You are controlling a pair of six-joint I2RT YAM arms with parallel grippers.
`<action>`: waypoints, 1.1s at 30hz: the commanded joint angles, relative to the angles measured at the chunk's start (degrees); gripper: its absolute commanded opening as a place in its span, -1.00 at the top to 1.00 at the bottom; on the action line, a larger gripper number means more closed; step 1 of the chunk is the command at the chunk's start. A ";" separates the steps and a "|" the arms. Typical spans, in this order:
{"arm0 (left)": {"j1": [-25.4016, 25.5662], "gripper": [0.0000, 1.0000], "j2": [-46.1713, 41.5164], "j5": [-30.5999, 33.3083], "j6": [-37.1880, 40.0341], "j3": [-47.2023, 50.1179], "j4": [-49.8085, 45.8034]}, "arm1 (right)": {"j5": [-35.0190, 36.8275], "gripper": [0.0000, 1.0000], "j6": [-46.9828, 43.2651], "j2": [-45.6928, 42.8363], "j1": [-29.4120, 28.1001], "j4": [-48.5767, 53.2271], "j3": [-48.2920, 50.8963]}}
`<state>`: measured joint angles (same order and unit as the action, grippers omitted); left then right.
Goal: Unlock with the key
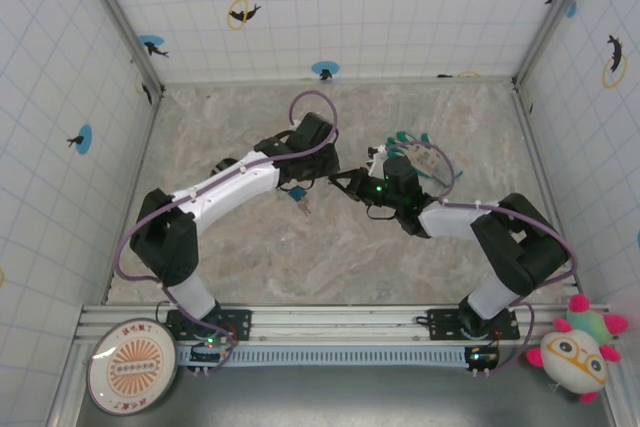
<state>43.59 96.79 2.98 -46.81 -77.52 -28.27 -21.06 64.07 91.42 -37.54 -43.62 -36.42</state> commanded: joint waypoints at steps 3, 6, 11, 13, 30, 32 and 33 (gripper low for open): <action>1.14 1.00 -4.08 -6.81 -1.61 3.54 -4.27 | 9.33 1.00 1.48 -1.41 2.29 -4.37 -0.16; 1.14 1.00 -4.95 -6.94 -1.71 4.72 -3.28 | 8.78 1.00 1.49 -1.74 2.51 -4.63 0.19; 0.31 1.00 -8.17 -6.68 -3.31 8.04 -0.19 | 7.31 1.00 1.67 -2.76 2.73 -5.47 0.56; 0.01 1.00 -9.83 -6.67 -3.88 9.74 1.63 | 7.07 1.00 1.71 -3.24 2.81 -5.83 0.98; -2.02 1.00 -19.88 -9.02 -7.99 18.24 13.67 | 3.45 1.00 12.92 0.06 3.48 -24.70 5.73; -2.09 1.00 -19.83 -8.37 -8.04 17.81 12.43 | 2.88 1.00 12.82 0.25 3.26 -24.70 5.72; -2.15 1.00 -19.52 -8.18 -8.01 17.49 11.80 | 2.86 1.00 12.26 -0.03 3.19 -23.77 5.75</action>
<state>41.45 79.00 -2.98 -54.57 -60.40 -10.74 -26.26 74.70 90.56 -37.36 -64.27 -31.53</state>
